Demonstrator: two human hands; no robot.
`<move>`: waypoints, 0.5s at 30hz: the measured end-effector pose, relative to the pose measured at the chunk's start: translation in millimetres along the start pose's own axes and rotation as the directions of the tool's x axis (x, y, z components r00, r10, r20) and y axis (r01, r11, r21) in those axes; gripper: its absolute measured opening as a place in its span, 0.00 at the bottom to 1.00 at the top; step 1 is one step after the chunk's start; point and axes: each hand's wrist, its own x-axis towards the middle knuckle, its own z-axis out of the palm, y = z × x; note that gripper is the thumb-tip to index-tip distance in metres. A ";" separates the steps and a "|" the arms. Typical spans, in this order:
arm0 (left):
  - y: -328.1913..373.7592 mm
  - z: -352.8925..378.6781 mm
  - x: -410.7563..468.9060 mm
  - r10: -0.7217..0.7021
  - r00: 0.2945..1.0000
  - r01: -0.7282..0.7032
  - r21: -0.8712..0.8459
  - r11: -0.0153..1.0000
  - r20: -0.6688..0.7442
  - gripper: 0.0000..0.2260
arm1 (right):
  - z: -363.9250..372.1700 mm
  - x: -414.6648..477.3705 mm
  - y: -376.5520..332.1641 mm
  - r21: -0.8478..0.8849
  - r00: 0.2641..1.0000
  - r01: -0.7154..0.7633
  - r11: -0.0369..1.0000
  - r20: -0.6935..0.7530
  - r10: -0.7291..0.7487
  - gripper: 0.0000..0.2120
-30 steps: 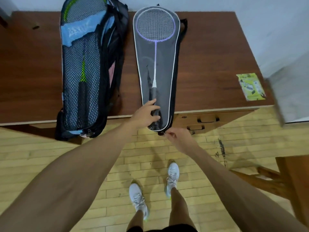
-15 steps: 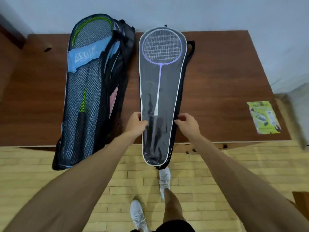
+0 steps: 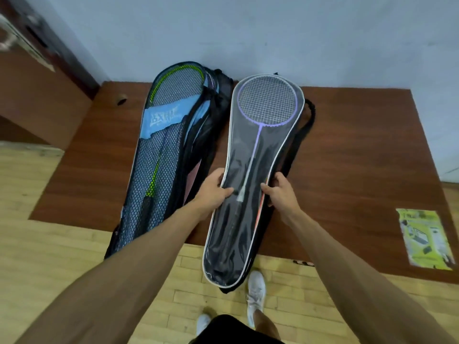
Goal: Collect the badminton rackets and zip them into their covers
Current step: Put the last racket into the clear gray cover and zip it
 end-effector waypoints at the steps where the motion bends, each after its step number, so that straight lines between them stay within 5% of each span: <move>1: 6.3 -7.7 -3.5 0.018 1.000 -0.018 -0.005 1.000 -0.004 0.16 | 5.5 -1.7 -7.7 0.012 0.999 0.034 0.999 -0.004 -0.034 0.05; 8: 20.0 -80.3 -22.3 0.077 0.997 -0.077 -0.011 0.997 -0.033 0.14 | 55.6 -16.9 -53.1 0.013 0.977 0.201 0.980 0.075 -0.201 0.07; 15: -2.8 -181.1 -31.9 0.072 0.995 -0.072 -0.007 0.997 -0.067 0.13 | 148.4 -27.7 -88.4 -0.113 0.975 0.217 0.970 0.078 -0.209 0.09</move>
